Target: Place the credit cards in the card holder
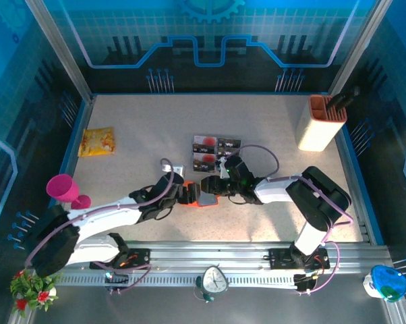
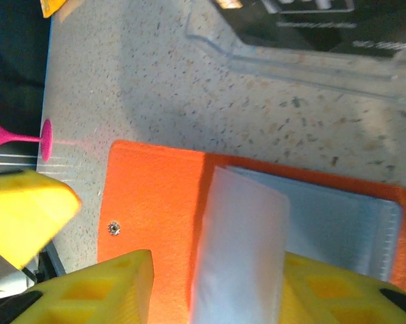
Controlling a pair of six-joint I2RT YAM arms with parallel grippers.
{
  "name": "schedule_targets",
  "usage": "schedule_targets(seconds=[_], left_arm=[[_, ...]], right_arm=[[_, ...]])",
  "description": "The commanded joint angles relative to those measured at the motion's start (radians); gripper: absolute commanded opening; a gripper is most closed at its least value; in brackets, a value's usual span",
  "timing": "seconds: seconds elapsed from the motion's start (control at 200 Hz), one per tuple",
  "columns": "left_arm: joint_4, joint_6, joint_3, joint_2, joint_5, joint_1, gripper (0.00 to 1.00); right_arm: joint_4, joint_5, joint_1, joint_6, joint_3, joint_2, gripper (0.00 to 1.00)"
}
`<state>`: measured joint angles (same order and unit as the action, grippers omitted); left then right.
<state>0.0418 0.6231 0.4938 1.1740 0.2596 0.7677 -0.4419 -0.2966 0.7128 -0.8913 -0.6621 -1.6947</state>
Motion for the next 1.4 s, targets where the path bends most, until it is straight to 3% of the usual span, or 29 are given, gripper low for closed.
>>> schedule_targets(seconds=[0.0, 0.33, 0.84, 1.061, 1.396], left_arm=[[-0.057, 0.045, -0.038, -0.078, 0.021, -0.035, 0.78], [-0.109, 0.074, -0.086, -0.202, -0.003, -0.109, 0.8], [-0.127, 0.081, -0.084, -0.228, -0.032, -0.161, 0.81], [-0.134, 0.092, -0.082, -0.208, -0.051, -0.171, 0.8], [-0.116, 0.119, -0.066, -0.143, -0.082, -0.189, 0.8]], right_arm=[[0.015, -0.003, 0.028, -0.009, -0.032, 0.019, 0.48], [0.014, 0.019, 0.096, -0.035, -0.082, -0.004, 0.54], [-0.089, 0.009, 0.143, -0.116, -0.136, -0.157, 0.58], [-0.221, 0.004, 0.137, -0.188, -0.072, -0.173, 0.57], [-0.293, 0.018, 0.118, -0.22, 0.015, -0.132, 0.47]])
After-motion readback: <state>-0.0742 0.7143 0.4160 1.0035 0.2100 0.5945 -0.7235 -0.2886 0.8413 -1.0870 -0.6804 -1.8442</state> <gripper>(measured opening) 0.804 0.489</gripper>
